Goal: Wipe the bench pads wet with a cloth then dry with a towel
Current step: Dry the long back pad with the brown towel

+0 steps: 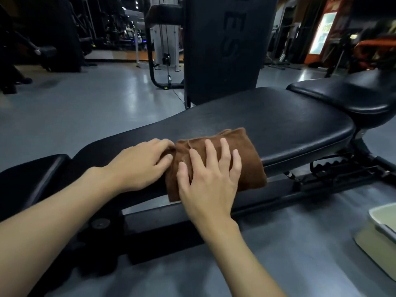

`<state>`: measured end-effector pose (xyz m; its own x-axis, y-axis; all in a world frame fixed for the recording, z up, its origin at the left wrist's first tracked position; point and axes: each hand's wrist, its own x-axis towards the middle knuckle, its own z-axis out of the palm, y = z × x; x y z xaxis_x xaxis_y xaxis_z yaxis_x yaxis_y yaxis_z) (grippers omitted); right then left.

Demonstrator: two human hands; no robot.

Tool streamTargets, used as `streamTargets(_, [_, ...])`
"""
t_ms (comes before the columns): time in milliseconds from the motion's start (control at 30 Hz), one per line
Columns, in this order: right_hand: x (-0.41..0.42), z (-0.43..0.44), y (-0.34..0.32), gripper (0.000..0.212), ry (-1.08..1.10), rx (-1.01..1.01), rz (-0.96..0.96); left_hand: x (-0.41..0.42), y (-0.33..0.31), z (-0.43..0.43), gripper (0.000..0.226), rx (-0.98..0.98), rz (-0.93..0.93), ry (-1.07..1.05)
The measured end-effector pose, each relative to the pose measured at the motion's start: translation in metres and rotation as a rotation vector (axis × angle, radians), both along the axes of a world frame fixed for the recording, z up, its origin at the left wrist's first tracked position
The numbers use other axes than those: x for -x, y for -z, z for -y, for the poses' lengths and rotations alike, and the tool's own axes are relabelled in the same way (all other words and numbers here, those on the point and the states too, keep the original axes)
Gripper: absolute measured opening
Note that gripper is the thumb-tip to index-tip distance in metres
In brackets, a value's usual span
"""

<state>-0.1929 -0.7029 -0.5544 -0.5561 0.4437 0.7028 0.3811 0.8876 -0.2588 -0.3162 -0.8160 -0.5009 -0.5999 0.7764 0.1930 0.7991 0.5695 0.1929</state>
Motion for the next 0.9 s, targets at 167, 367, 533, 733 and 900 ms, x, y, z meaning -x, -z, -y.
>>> streamTargets(167, [-0.024, -0.029, 0.010, 0.047, 0.116, 0.014, -0.090, -0.011, -0.007, -0.020, 0.044, -0.124, 0.070, 0.054])
streamTargets(367, [-0.016, -0.052, 0.010, 0.041, 0.167, -0.004, -0.260, -0.032, -0.011, -0.050, 0.044, -0.114, 0.149, 0.149])
streamTargets(533, [-0.028, -0.091, -0.006, 0.034, 0.198, 0.064, -0.378, -0.037, -0.013, -0.049, 0.057, -0.109, 0.175, 0.147])
streamTargets(733, [-0.034, -0.080, -0.007, 0.050, 0.352, 0.234, -0.326, -0.047, -0.016, -0.056, 0.052, -0.022, 0.119, 0.133])
streamTargets(900, [-0.014, -0.060, 0.003, 0.066, 0.301, 0.405, -0.438, -0.044, -0.025, -0.067, 0.048, -0.082, 0.088, 0.069])
